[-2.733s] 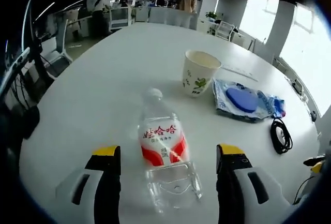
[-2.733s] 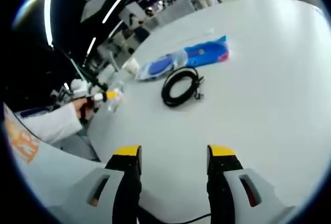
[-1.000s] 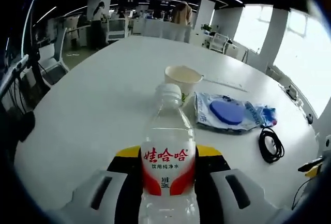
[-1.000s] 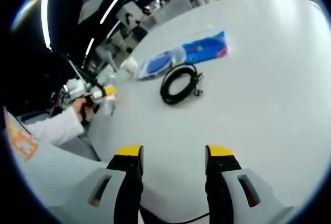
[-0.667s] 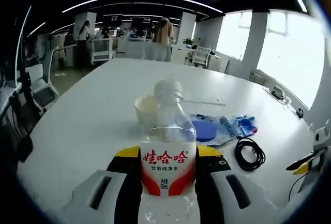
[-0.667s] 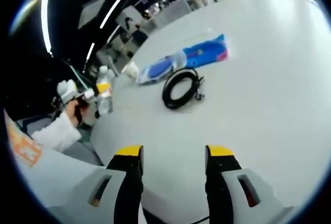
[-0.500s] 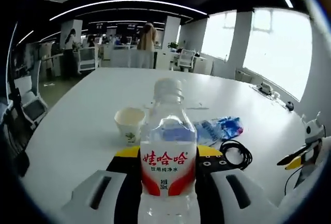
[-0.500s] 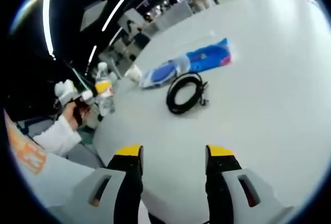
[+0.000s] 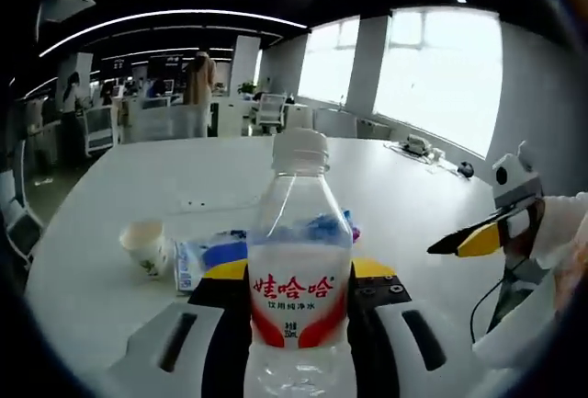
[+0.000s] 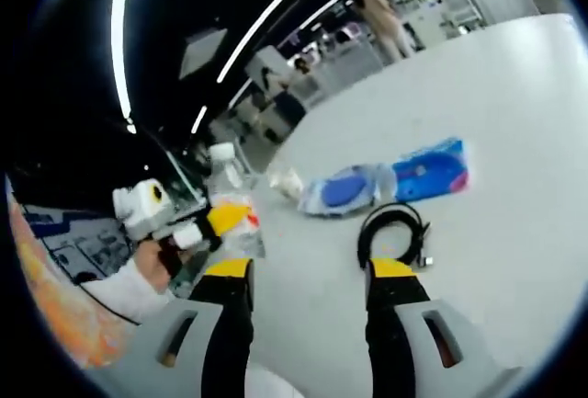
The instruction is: Arrange the tabletop items into an orderly group along one side of the table until the central work area is clear of visible clutter.
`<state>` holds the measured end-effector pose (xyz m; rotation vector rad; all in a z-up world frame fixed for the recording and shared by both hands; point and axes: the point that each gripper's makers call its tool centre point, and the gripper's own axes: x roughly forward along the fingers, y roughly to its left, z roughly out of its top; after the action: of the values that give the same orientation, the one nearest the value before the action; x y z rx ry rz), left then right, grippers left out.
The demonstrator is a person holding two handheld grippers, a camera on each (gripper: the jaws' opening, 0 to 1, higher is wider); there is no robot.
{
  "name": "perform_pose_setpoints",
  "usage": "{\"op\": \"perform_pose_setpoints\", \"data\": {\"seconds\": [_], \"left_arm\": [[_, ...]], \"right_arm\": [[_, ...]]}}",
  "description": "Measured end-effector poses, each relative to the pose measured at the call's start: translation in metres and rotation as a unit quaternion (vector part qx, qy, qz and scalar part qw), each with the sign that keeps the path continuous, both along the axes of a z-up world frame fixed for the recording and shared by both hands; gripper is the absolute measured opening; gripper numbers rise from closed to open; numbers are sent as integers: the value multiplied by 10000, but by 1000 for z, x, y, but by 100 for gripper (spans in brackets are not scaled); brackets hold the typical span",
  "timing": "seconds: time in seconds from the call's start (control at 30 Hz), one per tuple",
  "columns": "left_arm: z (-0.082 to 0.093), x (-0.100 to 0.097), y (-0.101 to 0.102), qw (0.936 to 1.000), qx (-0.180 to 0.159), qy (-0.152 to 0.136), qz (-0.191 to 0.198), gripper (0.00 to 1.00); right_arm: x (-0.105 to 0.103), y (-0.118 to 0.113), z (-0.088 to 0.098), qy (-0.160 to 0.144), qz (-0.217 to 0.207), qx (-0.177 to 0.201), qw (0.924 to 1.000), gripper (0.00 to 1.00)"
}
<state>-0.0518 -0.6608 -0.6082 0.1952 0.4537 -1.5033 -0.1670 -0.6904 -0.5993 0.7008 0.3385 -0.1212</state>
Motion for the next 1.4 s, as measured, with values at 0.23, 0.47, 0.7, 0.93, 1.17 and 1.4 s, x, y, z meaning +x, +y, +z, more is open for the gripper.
{"op": "perform_pose_setpoints", "data": {"seconds": [0.23, 0.47, 0.7, 0.93, 1.17, 1.4], "left_arm": [[-3, -28, -1, 9989, 114, -179, -429, 39], [-3, -44, 0, 9969, 168, -292, -705, 39], [-3, -58, -1, 9954, 192, -357, -868, 39], [-4, -64, 1, 9953, 203, -330, -890, 39], [-6, -65, 3, 9925, 255, -582, -1046, 40], [28, -75, 7, 9651, -369, -1300, -2245, 63]], "right_arm": [[31, 9, 32, -388, 282, -228, 9986, 46], [51, 18, 37, -233, 640, -814, 9943, 44], [70, 26, 48, -280, 847, -1262, 9880, 36], [71, 33, 50, -329, 922, -1466, 9843, 21], [69, 37, 49, -289, 1023, -1582, 9817, 19], [67, 52, 54, -465, 1781, -2062, 9611, 19]]}}
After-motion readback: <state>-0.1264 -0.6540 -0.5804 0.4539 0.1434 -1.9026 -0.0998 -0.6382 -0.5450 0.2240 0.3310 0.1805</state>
